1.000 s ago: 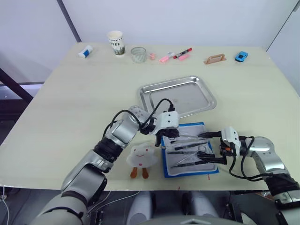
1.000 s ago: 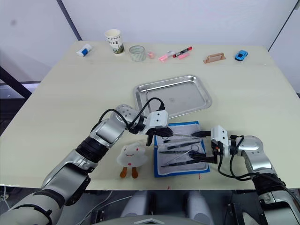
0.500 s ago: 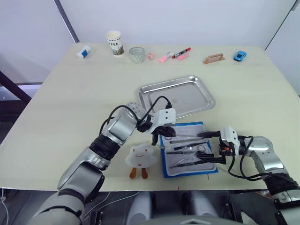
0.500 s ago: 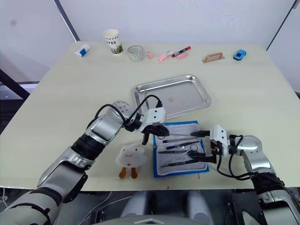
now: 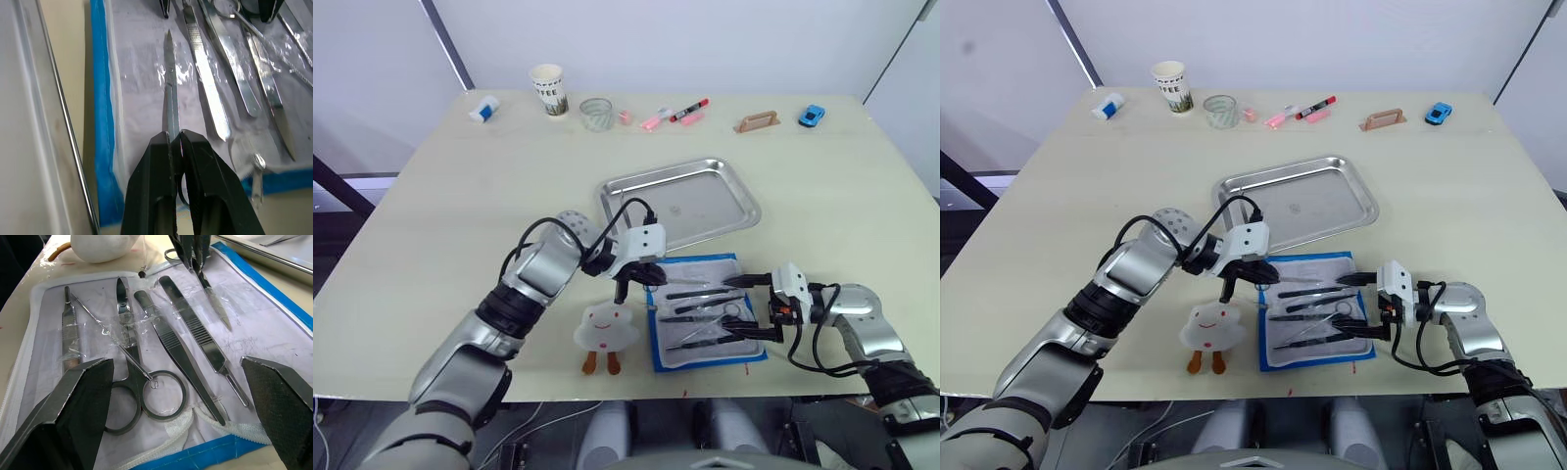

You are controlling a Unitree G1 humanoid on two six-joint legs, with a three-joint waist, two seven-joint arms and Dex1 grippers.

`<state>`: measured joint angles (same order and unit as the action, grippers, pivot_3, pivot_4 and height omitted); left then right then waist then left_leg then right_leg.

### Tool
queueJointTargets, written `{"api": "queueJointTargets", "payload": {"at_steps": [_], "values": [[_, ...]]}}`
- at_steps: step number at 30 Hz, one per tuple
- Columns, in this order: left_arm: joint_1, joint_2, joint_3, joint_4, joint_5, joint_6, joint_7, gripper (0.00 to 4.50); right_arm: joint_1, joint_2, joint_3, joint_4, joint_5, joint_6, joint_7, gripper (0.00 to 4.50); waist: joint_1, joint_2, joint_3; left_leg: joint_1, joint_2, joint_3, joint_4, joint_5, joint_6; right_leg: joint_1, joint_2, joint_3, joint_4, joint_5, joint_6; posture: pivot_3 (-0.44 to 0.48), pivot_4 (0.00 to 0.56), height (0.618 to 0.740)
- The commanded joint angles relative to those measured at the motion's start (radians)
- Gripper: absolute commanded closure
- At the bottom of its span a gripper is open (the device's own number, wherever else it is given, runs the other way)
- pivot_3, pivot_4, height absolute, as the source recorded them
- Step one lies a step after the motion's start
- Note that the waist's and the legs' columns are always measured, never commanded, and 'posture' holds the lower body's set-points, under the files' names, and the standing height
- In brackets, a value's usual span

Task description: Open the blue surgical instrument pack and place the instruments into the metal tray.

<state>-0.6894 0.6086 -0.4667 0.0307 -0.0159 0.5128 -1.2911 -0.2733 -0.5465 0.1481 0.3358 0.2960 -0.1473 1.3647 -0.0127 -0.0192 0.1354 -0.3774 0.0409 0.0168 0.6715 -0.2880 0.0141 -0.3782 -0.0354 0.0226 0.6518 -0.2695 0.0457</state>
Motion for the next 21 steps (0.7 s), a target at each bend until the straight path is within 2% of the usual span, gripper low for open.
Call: {"api": "queueJointTargets", "payload": {"at_steps": [1,7,21], "values": [[0.024,0.048,0.057,-0.064,-0.028,0.012,-0.002,4.28,0.022,0.0,0.029,0.033,-0.037,0.018,0.001,0.0,0.0,0.0,0.0,0.0,0.0,0.0,0.0,0.0,0.0,0.0,0.0,0.0,0.0,0.0,0.0,0.0,0.15,0.74],[0.086,0.114,0.105,-0.125,-0.056,0.055,0.01,4.28,0.015,-0.001,0.029,0.046,-0.038,0.015,0.011,0.0,0.001,0.0,0.0,0.0,0.0,0.0,0.0,0.0,0.0,0.0,0.0,0.0,0.0,0.0,0.0,0.0,0.15,0.74],[0.161,0.203,0.222,-0.241,-0.152,0.114,0.046,4.28,-0.001,-0.005,0.032,0.069,-0.039,0.01,0.033,0.0,0.002,0.0,0.0,0.0,0.0,0.0,0.0,0.0,0.0,0.0,0.0,0.0,0.0,0.0,0.0,0.0,0.15,0.74]]}}
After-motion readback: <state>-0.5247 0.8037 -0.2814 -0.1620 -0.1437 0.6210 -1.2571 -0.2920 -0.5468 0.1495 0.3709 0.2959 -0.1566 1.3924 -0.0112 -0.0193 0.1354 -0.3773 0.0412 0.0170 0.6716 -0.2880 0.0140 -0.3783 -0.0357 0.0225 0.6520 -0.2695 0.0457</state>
